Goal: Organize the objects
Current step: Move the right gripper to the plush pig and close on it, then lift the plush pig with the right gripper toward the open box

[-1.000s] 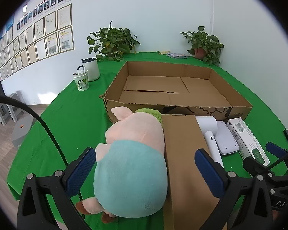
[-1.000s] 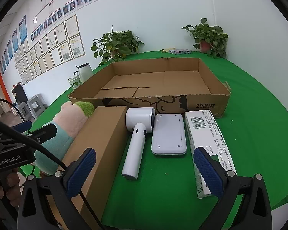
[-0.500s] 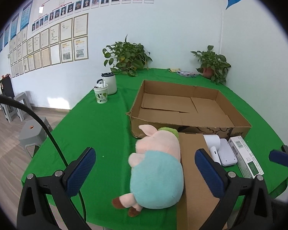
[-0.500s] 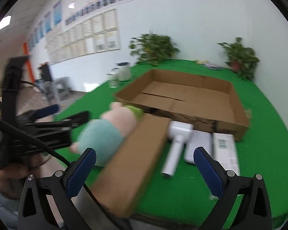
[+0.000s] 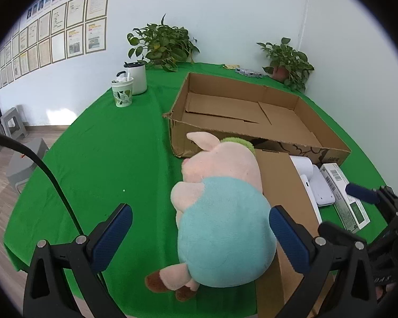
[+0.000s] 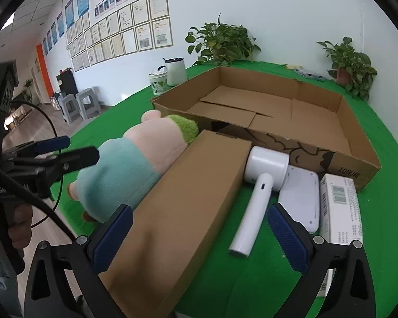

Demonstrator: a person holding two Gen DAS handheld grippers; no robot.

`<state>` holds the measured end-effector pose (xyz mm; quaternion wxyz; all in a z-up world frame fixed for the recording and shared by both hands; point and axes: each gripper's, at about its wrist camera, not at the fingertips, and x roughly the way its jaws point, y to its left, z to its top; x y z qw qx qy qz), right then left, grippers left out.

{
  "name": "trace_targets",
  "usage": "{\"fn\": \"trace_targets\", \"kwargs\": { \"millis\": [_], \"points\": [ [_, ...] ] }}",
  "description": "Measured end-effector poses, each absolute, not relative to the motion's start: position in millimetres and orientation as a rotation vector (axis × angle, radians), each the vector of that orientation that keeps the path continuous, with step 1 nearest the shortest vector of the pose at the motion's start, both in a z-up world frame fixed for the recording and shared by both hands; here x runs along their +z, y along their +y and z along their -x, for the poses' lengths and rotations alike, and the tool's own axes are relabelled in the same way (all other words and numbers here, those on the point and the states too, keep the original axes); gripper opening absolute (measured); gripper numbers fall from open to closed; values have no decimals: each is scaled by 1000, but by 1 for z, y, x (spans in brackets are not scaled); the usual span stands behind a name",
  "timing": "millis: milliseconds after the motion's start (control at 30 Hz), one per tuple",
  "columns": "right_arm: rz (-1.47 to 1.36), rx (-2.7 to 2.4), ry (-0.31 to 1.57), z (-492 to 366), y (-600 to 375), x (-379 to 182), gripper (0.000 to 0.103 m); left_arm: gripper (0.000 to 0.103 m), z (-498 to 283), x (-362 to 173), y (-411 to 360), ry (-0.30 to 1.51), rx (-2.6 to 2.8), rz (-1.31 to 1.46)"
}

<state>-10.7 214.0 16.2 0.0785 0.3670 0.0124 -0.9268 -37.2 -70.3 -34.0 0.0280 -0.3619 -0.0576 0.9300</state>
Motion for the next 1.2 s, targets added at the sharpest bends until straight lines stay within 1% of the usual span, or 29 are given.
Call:
{"fn": "trace_targets", "kwargs": {
  "millis": [100, 267, 300, 333, 367, 400, 467, 600, 767, 867, 967, 1000, 1067, 1200],
  "points": [
    [-1048, -2852, 167, 17, 214, 20, 102, 103, 42, -44, -70, -190, 2813, 1141],
    [-949, -2859, 315, 31, 210, 25, 102, 102, 43, -58, -75, -280, 2708, 1137],
    [-919, -2853, 335, 34, 207, 27, 102, 99, 43, -62, -76, -307, 2684, 1138],
    [-885, -2846, 345, 36, 204, 30, 102, 88, 43, -66, -77, -330, 2652, 1138],
    [-856, -2839, 344, 39, 201, 34, 102, 80, 43, -68, -78, -370, 2604, 1129],
    [-828, -2824, 336, 43, 197, 38, 102, 76, 41, -69, -81, -412, 2581, 1117],
    [-795, -2798, 330, 50, 189, 45, 102, 69, 36, -69, -84, -407, 2586, 1100],
    [-785, -2708, 279, 73, 167, 55, 102, 63, 24, -66, -94, -435, 2617, 1084],
    [-883, -2551, 132, 102, 131, 53, 102, 62, -8, -56, -115, -374, 2720, 1067],
    [-1013, -2391, 11, 120, 96, 44, 102, 62, -24, -58, -128, -355, 2767, 1098],
    [-1154, -2270, -106, 135, 65, 30, 102, 61, -38, -65, -142, -446, 2764, 1094],
    [-1217, -2235, -150, 139, 57, 23, 102, 61, -43, -64, -143, -452, 2773, 1090],
    [-1333, -2176, -201, 147, 41, 11, 102, 61, -50, -64, -140, -418, 2799, 1087],
    [-1440, -2196, -157, 149, 15, 7, 103, 61, -56, -66, -135, -414, 2825, 1078]
  ]
}}
